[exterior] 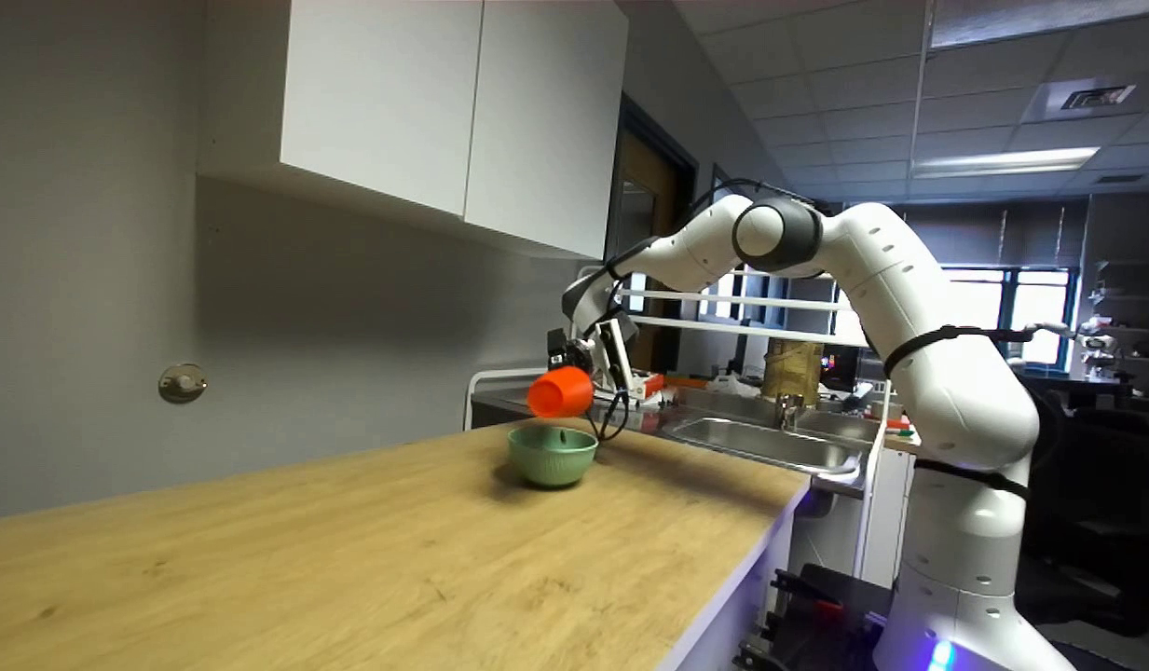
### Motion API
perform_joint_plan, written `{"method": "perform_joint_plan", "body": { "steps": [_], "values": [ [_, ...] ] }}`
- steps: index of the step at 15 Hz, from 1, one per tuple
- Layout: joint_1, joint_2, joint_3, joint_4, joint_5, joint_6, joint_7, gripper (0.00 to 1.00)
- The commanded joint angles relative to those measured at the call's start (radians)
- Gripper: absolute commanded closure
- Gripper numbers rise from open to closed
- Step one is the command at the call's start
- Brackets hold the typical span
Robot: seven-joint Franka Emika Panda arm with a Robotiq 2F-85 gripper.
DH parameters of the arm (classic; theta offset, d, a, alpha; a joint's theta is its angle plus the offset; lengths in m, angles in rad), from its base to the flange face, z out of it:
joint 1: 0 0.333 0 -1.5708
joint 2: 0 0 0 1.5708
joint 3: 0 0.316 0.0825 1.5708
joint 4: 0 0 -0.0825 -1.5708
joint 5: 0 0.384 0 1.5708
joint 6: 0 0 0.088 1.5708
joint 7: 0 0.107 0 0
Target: Pour the contents in the orange cup into the green bowl
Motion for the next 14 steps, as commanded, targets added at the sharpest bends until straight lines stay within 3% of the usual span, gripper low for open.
{"method": "perform_joint_plan", "body": {
  "steps": [1, 7, 14],
  "values": [
    [0.024, -0.054, 0.004, 0.009, -0.03, -0.006, 0.104, 0.99],
    [0.032, -0.027, 0.019, 0.066, -0.013, -0.089, 0.245, 0.99],
    [0.028, 0.023, 0.026, 0.124, 0.011, -0.167, 0.281, 0.99]
  ]
}}
